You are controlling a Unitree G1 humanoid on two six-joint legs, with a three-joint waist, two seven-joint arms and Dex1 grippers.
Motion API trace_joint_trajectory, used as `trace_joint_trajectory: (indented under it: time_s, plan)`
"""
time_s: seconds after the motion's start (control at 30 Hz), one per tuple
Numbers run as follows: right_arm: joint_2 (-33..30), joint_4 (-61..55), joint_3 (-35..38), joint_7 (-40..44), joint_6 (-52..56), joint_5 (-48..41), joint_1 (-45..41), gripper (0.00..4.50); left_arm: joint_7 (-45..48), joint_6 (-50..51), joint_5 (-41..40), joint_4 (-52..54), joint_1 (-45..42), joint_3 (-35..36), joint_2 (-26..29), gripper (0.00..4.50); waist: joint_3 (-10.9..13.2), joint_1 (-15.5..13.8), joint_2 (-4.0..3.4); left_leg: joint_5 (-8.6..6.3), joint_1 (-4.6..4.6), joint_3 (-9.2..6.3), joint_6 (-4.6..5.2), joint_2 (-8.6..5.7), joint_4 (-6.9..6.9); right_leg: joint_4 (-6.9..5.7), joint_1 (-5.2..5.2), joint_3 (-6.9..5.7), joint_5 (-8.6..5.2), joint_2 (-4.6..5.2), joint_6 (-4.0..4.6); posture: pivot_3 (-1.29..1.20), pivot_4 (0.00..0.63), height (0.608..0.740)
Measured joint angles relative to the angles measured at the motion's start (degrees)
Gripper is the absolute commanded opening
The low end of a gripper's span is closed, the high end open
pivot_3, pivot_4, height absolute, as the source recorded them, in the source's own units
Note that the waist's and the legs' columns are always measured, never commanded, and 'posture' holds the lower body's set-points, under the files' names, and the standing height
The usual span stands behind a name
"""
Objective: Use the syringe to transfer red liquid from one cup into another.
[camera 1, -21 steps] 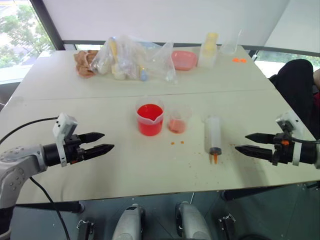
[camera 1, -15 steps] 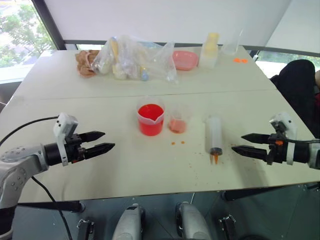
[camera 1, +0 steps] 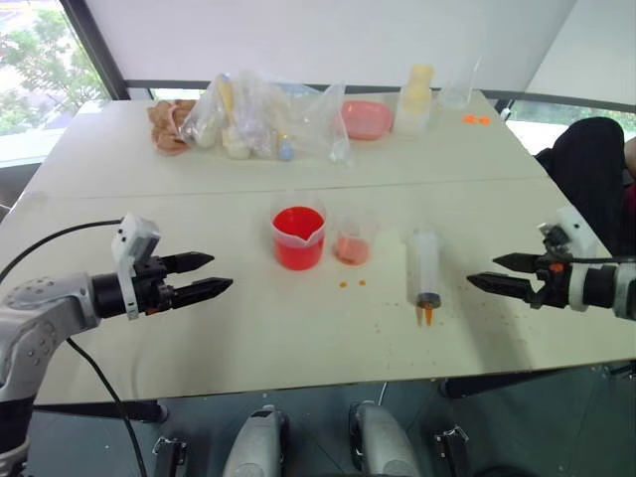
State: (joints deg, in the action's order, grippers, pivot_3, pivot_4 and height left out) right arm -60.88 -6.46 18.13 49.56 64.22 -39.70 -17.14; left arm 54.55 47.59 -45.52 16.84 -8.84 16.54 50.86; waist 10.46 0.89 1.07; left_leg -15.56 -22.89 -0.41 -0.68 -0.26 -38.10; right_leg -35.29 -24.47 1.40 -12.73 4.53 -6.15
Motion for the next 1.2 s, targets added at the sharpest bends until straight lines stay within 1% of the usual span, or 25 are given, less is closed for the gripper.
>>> trace_joint_trajectory:
  time_s: [0.1, 0.17, 0.23, 0.3, 0.33, 0.4, 0.57, 0.67, 0.8, 0.93, 1.03, 1.13, 1.2]
  plan:
    - [-1.3, 1.3, -2.2, -2.4, 6.6, -0.2, -9.3, 4.46, 3.3, 0.2, -0.1, -1.1, -4.7, -0.7, 3.3, 3.89, 0.0, 0.0, 0.01, 0.00, 0.01, -0.04, 0.00, 0.01, -0.01, -0.04, -0.03, -0.02, -0.01, -0.06, 0.01, 0.00, 0.150, 0.740]
    - [-1.1, 1.7, -5.4, -3.7, 12.3, -1.1, -16.6, 4.46, 7.7, -1.0, 0.8, -1.2, -8.2, -2.7, 7.6, 3.89, 0.0, 0.1, -0.01, 0.00, 0.00, -0.02, 0.00, 0.00, 0.01, -0.03, -0.05, -0.01, -0.01, -0.06, 0.03, 0.00, 0.150, 0.740]
    - [-1.1, 1.4, -9.8, -3.1, 16.9, -2.3, -21.6, 4.46, 12.1, -2.4, 1.6, -1.5, -11.8, -5.0, 9.9, 3.89, 0.0, 0.1, -0.03, 0.00, 0.00, -0.02, 0.00, 0.02, 0.10, 0.05, -0.06, -0.02, -0.02, -0.05, 0.03, 0.00, 0.150, 0.740]
    - [-0.8, 1.5, -13.0, -2.8, 20.2, -3.0, -23.9, 4.46, 14.4, -3.5, 2.1, -2.1, -13.8, -6.5, 10.4, 3.89, 0.0, -0.1, -0.03, 0.00, -0.14, -0.04, 0.00, 0.01, 0.10, 0.09, -0.13, -0.04, -0.02, -0.04, 0.02, 0.00, 0.150, 0.740]
    - [0.8, 2.9, -14.3, -3.4, 22.9, -3.2, -26.2, 4.46, 15.5, -4.0, 2.7, -2.7, -14.7, -7.1, 10.7, 3.89, 0.0, 0.0, -0.03, 0.00, -0.24, -0.03, 0.00, 0.00, 0.08, 0.09, -0.20, -0.04, -0.01, -0.04, 0.01, 0.00, 0.150, 0.740]
    - [4.7, 9.1, -16.1, -6.8, 26.7, -3.0, -31.6, 4.46, 17.0, -4.9, 3.8, -3.8, -17.6, -8.8, 10.9, 3.89, 0.0, 0.0, -0.03, 0.00, -0.40, -0.02, 0.00, -0.04, -0.03, 0.08, -0.32, -0.03, 0.01, -0.02, 0.00, 0.00, 0.150, 0.740]
    - [9.9, 23.6, -20.5, -13.3, 27.9, -0.9, -40.4, 4.46, 18.7, -7.0, 5.5, -4.7, -19.8, -9.8, 10.5, 3.89, 0.0, 0.1, -0.03, 0.00, -0.47, -0.01, 0.01, -0.15, 0.01, 0.06, -0.42, -0.03, 0.12, -0.01, -0.19, 0.00, 0.150, 0.740]
    - [11.2, 27.9, -23.6, -14.6, 27.9, 0.2, -43.4, 4.46, 18.1, -7.0, 5.6, -4.5, -19.6, -10.9, 8.4, 3.89, 0.0, -0.1, -0.03, 0.00, -0.52, -0.07, 0.01, -0.16, 0.01, -0.01, -0.46, -0.07, 0.18, -0.01, -0.30, 0.00, 0.150, 0.740]
    - [12.9, 33.6, -27.7, -16.3, 27.9, 2.2, -46.0, 4.46, 16.2, -6.8, 5.4, -3.2, -17.0, -10.4, 6.9, 3.89, 0.0, 0.1, -0.03, -0.02, -0.51, -0.05, 0.04, -0.17, 0.01, -0.01, -0.46, -0.06, 0.20, 0.00, -0.33, 0.00, 0.150, 0.740]
    - [14.2, 37.9, -31.4, -17.0, 27.9, 3.4, -46.1, 4.46, 14.3, -6.8, 5.3, -1.9, -14.1, -9.6, 5.9, 3.89, 0.0, 0.1, -0.04, -0.02, -0.51, -0.05, 0.04, -0.17, 0.02, -0.04, -0.48, -0.06, 0.20, -0.01, -0.34, 0.00, 0.150, 0.740]
    - [15.0, 39.5, -32.6, -17.1, 27.9, 3.3, -45.9, 4.46, 13.2, -6.8, 5.3, -1.8, -13.2, -8.5, 5.3, 3.89, 0.0, 0.1, -0.03, -0.02, -0.50, -0.06, 0.04, -0.17, 0.01, -0.05, -0.47, -0.07, 0.20, -0.01, -0.34, 0.00, 0.150, 0.740]
    - [18.5, 39.6, -32.9, -17.8, 27.9, 3.9, -45.8, 4.46, 11.9, -6.8, 5.3, -0.9, -12.3, -8.0, 4.4, 3.89, 0.0, 0.3, -0.03, -0.02, -0.49, -0.06, 0.04, -0.17, 0.01, -0.08, -0.47, -0.07, 0.21, -0.03, -0.36, 0.00, 0.150, 0.740]
    - [19.8, 39.7, -32.3, -18.4, 27.7, 5.9, -45.9, 3.95, 11.3, -6.9, 5.3, -0.9, -12.1, -8.0, 3.9, 3.89, 0.0, 0.3, 0.07, -0.02, -0.43, -0.08, 0.04, -0.15, 0.01, -0.10, -0.42, -0.08, 0.22, -0.07, -0.36, 0.00, 0.150, 0.740]
